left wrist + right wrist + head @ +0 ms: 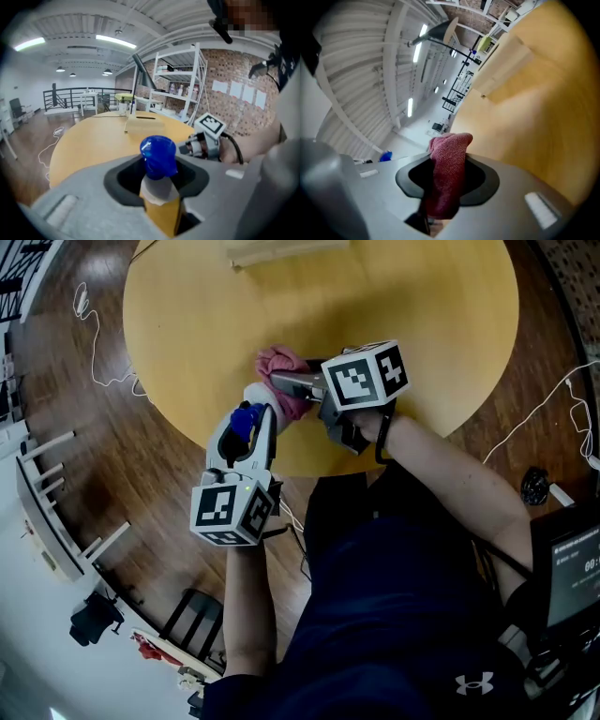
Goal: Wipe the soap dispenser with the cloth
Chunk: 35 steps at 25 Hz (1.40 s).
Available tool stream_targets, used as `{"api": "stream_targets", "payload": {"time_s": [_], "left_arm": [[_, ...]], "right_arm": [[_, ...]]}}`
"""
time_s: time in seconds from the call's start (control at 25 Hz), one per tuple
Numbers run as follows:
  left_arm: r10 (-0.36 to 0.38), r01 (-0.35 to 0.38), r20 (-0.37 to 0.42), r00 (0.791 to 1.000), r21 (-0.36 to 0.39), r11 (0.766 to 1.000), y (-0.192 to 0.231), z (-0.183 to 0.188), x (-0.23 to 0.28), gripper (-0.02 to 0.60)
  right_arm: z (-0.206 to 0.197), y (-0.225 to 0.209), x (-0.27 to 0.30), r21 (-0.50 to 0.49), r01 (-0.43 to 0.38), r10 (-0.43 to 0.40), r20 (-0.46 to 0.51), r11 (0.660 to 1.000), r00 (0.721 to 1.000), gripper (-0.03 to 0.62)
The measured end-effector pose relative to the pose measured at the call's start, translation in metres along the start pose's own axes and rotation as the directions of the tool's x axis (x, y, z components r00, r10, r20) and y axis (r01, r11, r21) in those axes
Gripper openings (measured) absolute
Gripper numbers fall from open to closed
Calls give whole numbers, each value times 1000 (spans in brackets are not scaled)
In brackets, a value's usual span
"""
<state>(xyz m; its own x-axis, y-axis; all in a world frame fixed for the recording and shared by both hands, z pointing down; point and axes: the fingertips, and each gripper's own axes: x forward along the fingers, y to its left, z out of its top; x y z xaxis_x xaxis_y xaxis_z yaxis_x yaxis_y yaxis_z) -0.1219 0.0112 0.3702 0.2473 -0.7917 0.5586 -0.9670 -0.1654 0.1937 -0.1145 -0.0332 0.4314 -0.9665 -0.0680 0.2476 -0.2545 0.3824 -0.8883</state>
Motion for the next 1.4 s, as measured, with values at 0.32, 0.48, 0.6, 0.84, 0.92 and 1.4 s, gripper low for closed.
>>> {"api": "stream_targets", "payload": {"time_s": [0.32, 0.48, 0.6, 0.84, 0.92, 1.4], "left_arm": [[-10, 17, 39, 999, -190, 982, 25, -9, -33, 146], [-6, 39, 100, 995, -333, 942, 39, -21, -42, 146], [11, 53, 136, 991, -456, 889, 49, -33, -45, 146], [45, 63, 181, 982, -549, 833, 54, -50, -48, 146], [35, 69, 176, 984, -549, 833, 52, -54, -50, 147], [-10, 108, 157, 988, -633, 766, 57, -78, -52, 147]], "right_arm": [[-51, -57, -1, -155, 233, -260, -177, 960, 949, 129], [-41, -45, -7, -197, 282, -313, -149, 939, 938, 130], [-23, 16, -1, -251, 190, -207, -42, 949, 978, 132], [-57, 66, 30, -499, 91, -160, -97, 862, 982, 131], [-57, 37, 19, -482, 155, -223, -86, 862, 971, 130], [-48, -8, -10, -442, 271, -325, -50, 855, 944, 132]]}}
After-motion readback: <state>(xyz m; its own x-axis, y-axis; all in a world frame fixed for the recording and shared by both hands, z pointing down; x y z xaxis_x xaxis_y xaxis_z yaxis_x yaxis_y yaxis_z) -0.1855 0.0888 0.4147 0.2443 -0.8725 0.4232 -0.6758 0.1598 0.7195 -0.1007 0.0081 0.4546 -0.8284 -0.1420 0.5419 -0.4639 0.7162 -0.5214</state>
